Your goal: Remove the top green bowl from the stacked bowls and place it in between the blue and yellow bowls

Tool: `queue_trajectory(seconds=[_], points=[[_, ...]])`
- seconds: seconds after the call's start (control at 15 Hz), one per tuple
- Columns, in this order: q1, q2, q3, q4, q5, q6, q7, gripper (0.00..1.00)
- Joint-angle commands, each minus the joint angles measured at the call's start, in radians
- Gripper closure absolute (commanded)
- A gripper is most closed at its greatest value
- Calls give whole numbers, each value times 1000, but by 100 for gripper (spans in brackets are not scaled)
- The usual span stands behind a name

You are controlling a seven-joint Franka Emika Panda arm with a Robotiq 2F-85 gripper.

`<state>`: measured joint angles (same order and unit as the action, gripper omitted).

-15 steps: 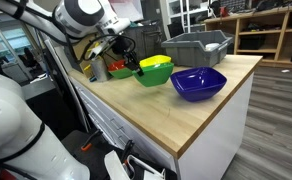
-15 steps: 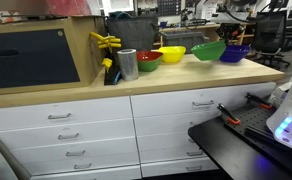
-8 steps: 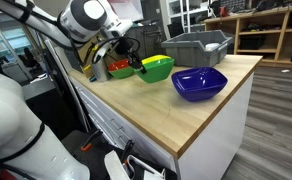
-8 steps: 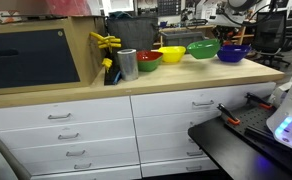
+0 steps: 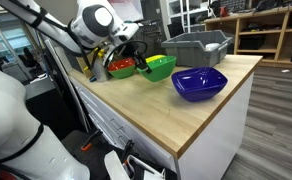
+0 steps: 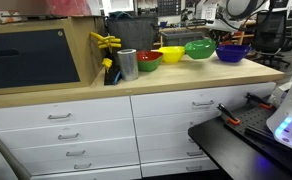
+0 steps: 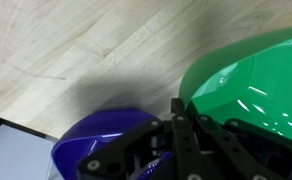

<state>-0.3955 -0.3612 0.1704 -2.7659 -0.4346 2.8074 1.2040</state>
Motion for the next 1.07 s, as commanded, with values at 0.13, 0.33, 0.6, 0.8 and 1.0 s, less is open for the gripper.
queue_trajectory(seconds=[0.13, 0.33, 0.6, 0.8, 1.0], points=[[-118, 101, 35, 90, -138, 51, 55, 99], [-165, 169, 51, 161, -214, 52, 99, 99], [-193, 278, 71, 278, -305, 42, 183, 99], [-183, 378, 80, 367, -363, 33, 282, 99], [-162, 474, 79, 444, -398, 29, 360, 99]])
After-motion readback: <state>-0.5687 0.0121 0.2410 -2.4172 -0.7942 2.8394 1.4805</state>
